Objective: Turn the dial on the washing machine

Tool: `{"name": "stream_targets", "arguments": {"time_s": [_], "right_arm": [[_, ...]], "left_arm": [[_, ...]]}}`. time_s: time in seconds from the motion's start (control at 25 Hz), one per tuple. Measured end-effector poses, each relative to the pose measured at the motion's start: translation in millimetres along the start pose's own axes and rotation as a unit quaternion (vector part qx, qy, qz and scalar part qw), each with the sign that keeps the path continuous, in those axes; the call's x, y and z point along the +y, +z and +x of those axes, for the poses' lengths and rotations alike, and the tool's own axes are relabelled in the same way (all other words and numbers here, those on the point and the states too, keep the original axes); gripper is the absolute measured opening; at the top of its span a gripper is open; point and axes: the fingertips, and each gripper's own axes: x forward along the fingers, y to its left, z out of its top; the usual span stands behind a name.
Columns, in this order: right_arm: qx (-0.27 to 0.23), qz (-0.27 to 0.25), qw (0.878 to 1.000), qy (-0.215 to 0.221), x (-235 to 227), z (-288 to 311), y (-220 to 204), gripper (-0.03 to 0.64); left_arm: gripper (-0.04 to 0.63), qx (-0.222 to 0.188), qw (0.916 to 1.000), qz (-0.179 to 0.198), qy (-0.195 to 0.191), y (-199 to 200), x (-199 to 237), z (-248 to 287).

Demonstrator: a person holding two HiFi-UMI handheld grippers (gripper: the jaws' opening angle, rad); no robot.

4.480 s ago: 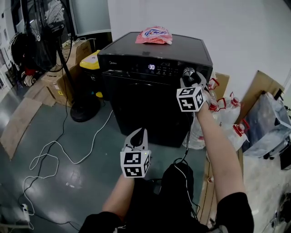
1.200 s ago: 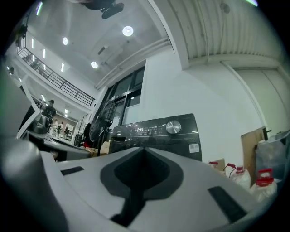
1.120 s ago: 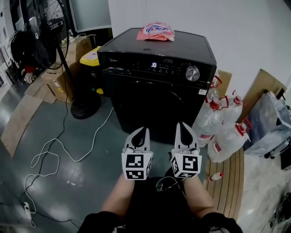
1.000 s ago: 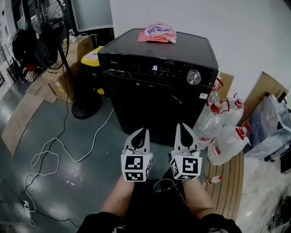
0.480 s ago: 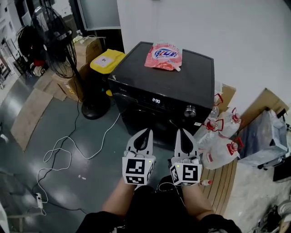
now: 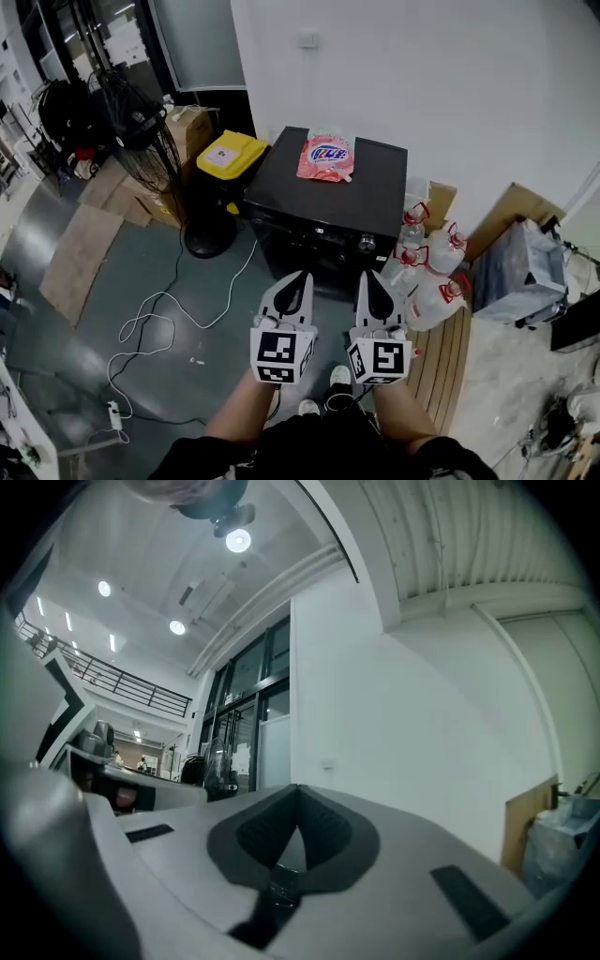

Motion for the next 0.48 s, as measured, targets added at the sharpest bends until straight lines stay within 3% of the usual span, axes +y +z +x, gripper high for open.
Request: {"name": "stream_targets", "arguments": {"time_s": [0.16,0.48], "right_arm": [[-0.004,-0.005,1.000,-0.013,4,-26,25,0.000],[-0.010,-0.016,1.000,-0.005,-2,-66,47,0.000]], "left_arm": [[0.012,-0.011,0.9999,0.010,-0.006,23,-12,-30],[0.012,-0.009,1.0000,-0.003,0.001,18,-48,-57]]}}
